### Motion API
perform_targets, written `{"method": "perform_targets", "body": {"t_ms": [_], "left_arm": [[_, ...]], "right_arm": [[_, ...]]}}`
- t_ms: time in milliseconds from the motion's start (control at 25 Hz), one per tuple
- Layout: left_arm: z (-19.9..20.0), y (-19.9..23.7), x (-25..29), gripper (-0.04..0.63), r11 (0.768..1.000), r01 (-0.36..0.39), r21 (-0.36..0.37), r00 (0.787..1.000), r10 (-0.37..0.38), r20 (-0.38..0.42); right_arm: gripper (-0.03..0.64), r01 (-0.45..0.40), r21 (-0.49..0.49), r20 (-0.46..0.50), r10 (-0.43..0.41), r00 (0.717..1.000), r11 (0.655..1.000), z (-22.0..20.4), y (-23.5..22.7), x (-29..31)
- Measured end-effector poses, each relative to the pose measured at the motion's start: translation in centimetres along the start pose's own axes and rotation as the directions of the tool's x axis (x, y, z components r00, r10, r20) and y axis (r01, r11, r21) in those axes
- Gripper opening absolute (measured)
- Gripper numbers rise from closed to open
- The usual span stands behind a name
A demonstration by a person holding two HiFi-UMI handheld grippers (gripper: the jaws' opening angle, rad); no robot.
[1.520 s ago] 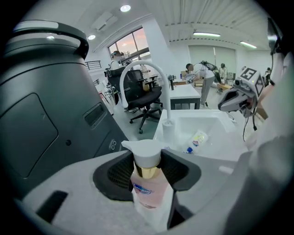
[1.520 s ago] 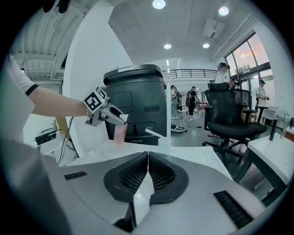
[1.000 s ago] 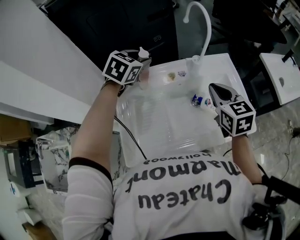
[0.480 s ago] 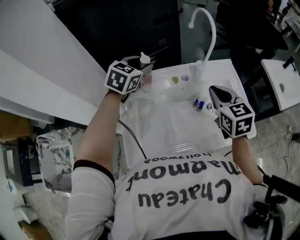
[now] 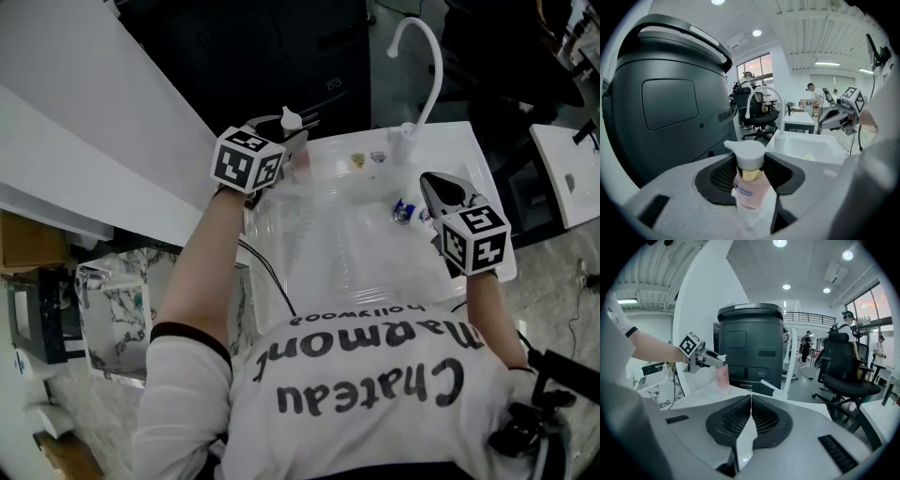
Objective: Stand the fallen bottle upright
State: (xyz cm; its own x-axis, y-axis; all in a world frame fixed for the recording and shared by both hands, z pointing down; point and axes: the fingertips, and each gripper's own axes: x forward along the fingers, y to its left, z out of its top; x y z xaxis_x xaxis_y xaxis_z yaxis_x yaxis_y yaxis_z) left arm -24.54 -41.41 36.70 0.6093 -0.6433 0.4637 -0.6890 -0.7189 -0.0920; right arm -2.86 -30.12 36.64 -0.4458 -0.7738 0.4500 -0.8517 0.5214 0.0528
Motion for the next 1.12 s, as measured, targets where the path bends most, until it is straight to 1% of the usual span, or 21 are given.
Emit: {"method": "perform_targets", "body": {"t_ms": [280, 480, 680, 840, 1120], "left_arm": [[-0.6, 0.4, -0.6, 0.187, 0.999, -0.033, -0.036, 0.999, 0.035, 0.031], [-0.7, 0.3, -0.6, 0.187, 0.999, -0.042, -0.033, 0.998, 0.043, 0.034], [-0.8, 0.4, -0.6, 0.189, 0.998, -0.057, -0.040, 0.997, 0.059, 0.054], [-1.0, 0.8, -0.7, 0.190, 0.995, -0.056, -0.085, 0.997, 0.060, 0.046], [-0.9, 0.7, -0.5, 0.189, 0.995, -0.055, -0.088, 0.995, 0.062, 0.077]], "right_arm": [[0.014, -0.005, 0.004, -0.006, 0.005, 1.000, 1.000, -0.3, 0.0, 0.2], [0.014, -0.004, 0.005, -0.006, 0.004, 1.000, 1.000, -0.6, 0.1, 0.1], [0.014, 0.006, 0.010, -0.006, -0.006, 1.000, 1.000, -0.8, 0.0, -0.2], [0.015, 0.008, 0.013, -0.006, -0.008, 1.000, 1.000, -0.9, -0.1, -0.2], [0.014, 0.012, 0.012, -0.013, -0.012, 1.000, 1.000, -1.1, -0.1, -0.3]]}}
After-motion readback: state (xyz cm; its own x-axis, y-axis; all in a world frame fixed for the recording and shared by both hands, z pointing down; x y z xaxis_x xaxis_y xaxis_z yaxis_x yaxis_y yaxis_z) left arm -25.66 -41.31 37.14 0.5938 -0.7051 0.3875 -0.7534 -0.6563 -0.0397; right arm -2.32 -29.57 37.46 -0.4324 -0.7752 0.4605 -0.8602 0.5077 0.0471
